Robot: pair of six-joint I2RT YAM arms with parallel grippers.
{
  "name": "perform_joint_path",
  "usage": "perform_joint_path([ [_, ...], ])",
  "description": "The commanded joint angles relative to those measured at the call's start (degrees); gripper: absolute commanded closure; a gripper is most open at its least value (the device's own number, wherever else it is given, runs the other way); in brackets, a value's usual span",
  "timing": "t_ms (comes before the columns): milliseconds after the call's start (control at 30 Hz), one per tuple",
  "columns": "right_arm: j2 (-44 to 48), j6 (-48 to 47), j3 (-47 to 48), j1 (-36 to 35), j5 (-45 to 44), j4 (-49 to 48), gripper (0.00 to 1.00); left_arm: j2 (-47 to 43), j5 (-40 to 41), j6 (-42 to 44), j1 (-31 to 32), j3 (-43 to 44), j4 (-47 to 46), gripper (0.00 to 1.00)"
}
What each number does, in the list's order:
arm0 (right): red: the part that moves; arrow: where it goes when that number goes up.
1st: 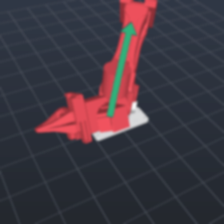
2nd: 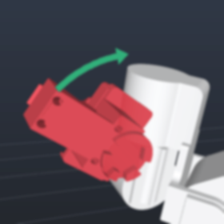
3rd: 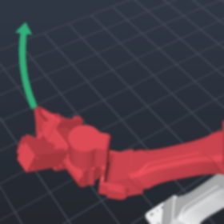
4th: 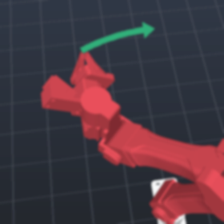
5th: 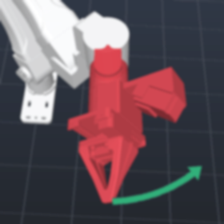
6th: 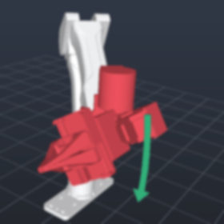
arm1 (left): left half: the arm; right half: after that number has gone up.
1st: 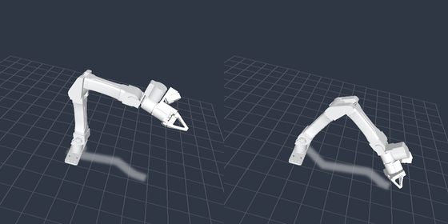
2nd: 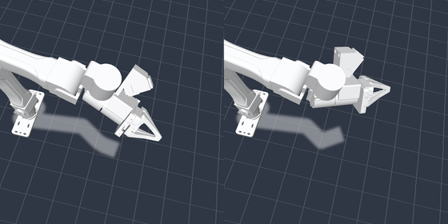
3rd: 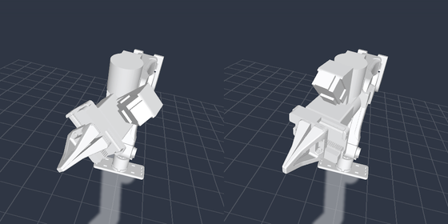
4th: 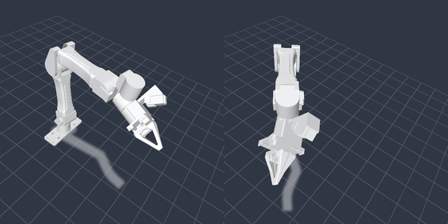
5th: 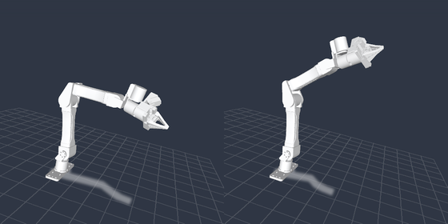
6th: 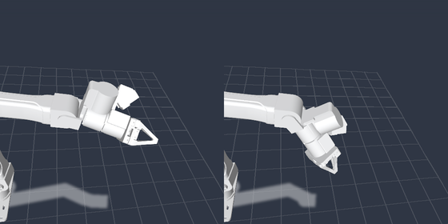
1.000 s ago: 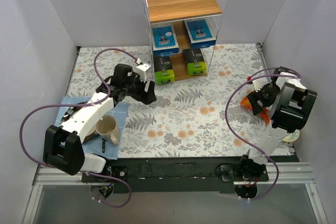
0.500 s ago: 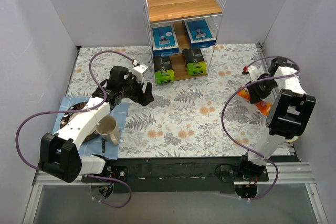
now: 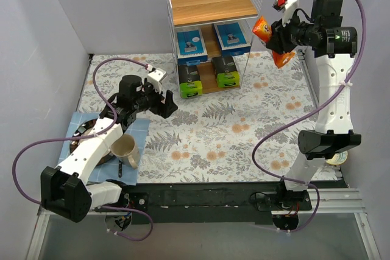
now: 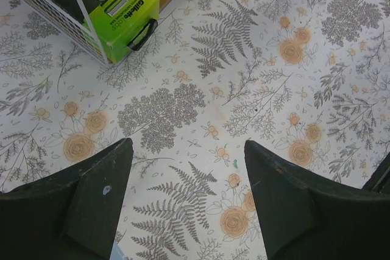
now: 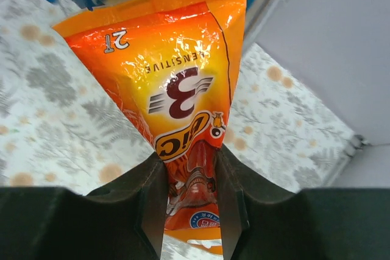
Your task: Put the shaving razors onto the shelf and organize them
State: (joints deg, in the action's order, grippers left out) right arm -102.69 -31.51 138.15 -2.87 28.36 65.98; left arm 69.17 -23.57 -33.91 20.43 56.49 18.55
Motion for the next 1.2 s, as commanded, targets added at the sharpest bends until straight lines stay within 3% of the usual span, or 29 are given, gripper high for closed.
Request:
perform_joint_path([
  [0, 6.4, 17.0, -6.6, -3.5, 7.1, -12.2, 0.59, -3.1, -1.4, -0.6, -1.3, -1.8, -1.6, 0.27],
  [300, 3.7, 31.0, -2.8, -12.1, -0.8, -37.7, 0.6, -4.0, -3.1, -2.0, -5.2, -3.8, -1.3, 0.28],
  [400, 0.8, 33.7, -2.0, -14.5, -3.9, -45.3, 0.65, -4.0, -3.0, -1.8, -7.0, -3.8, -0.8, 0.28],
  [733, -6.9, 37.6, 0.7, -21.1, -14.9, -56.9, 0.66, -6.6, -5.0, -1.2, -13.7, -7.3, 2.2, 0.29],
  [1000, -10.2, 38.5, -0.9, -21.6, -22.1, -60.3, 0.54, -6.9, -6.1, -0.5, -17.1, -9.0, 3.9, 0.3],
  [1167, -13.6, 37.8, 1.3, -22.0, -23.9, -61.1, 0.53, -6.9, -7.6, -1.9, -19.4, -10.2, 3.6, 0.3],
])
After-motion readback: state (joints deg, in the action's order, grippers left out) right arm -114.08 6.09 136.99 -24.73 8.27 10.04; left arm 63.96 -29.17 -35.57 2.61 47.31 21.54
